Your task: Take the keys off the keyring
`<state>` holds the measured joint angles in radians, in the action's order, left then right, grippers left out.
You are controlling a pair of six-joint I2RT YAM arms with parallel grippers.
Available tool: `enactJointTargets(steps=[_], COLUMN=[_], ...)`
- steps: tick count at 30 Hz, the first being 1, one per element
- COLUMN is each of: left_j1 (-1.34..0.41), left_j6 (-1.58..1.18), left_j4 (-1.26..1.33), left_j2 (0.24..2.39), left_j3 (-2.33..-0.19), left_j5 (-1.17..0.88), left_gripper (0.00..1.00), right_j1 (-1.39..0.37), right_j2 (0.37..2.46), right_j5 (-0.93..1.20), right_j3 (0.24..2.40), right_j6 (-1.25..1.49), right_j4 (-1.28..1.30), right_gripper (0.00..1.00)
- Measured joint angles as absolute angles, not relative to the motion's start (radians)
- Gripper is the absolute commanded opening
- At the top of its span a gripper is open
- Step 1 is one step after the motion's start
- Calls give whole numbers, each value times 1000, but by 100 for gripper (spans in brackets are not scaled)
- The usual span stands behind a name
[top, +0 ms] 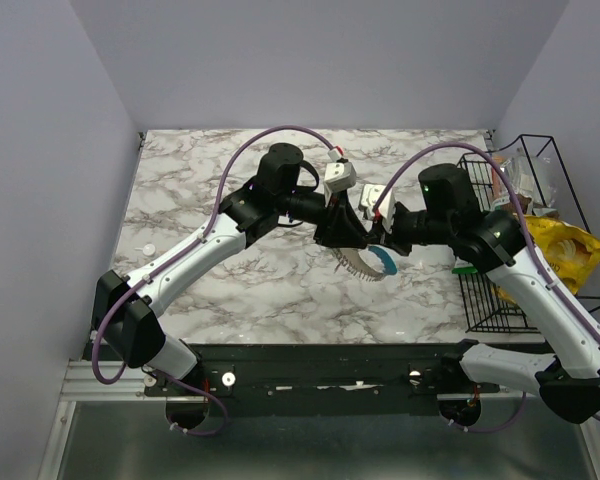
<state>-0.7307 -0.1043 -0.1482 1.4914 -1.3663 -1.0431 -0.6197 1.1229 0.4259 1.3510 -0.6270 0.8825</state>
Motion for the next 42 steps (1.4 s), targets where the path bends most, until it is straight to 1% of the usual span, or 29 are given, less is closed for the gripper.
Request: enactJointTargets(steps=[2, 7, 8, 13, 19, 22, 23, 25, 32, 33, 36, 37, 40, 42], left_j1=[-733, -737, -738, -745, -752, -756, -756, -756, -765, -766, -768, -769, -773, -773], left_j6=[-93, -75, -72, -62, -48, -42, -41, -38, -28, -27, -25, -23, -22, -22], left_j4=[-153, -163, -165, -175, -186, -197, -201, -208, -228, -229, -236, -237, -249, -268], left_j2=[1491, 1491, 1491, 1491, 1492, 1496, 1498, 1501, 1508, 1508, 1508, 1508, 1508, 1508], left_j3=[-1366, -1366, -1366, -1366, -1367, -1376, -1380, -1384, -1404, -1406, -1413, -1415, -1417, -1417], left_j5=[-1043, -1040, -1038, -1029, -1013, -998, -994, -985, -954, -952, -951, -951, -953, -957], left_gripper=[36, 31, 28, 28, 20, 13, 7, 1, 0, 0, 0, 0, 0, 0], right_j1=[-613, -608, -608, -607, -607, -607, -606, -606, -596, -596, -596, -596, -596, -596], right_j2=[1123, 1123, 1124, 1126, 1126, 1126, 1126, 1126, 1122, 1121, 1114, 1110, 1097, 1083], right_j5=[444, 468, 471, 486, 492, 495, 496, 496, 495, 495, 492, 490, 488, 487], right_j3=[1352, 1353, 1353, 1357, 1359, 1359, 1359, 1359, 1359, 1359, 1359, 1359, 1359, 1359], right_j6=[-621, -611, -609, -599, -598, -598, -598, -598, -598, -599, -603, -603, -610, -617], right_j4=[884, 895, 897, 915, 926, 929, 929, 930, 931, 932, 931, 931, 923, 913], right_gripper=[1, 1, 1, 1, 1, 1, 1, 1, 2, 4, 19, 31, 46, 48])
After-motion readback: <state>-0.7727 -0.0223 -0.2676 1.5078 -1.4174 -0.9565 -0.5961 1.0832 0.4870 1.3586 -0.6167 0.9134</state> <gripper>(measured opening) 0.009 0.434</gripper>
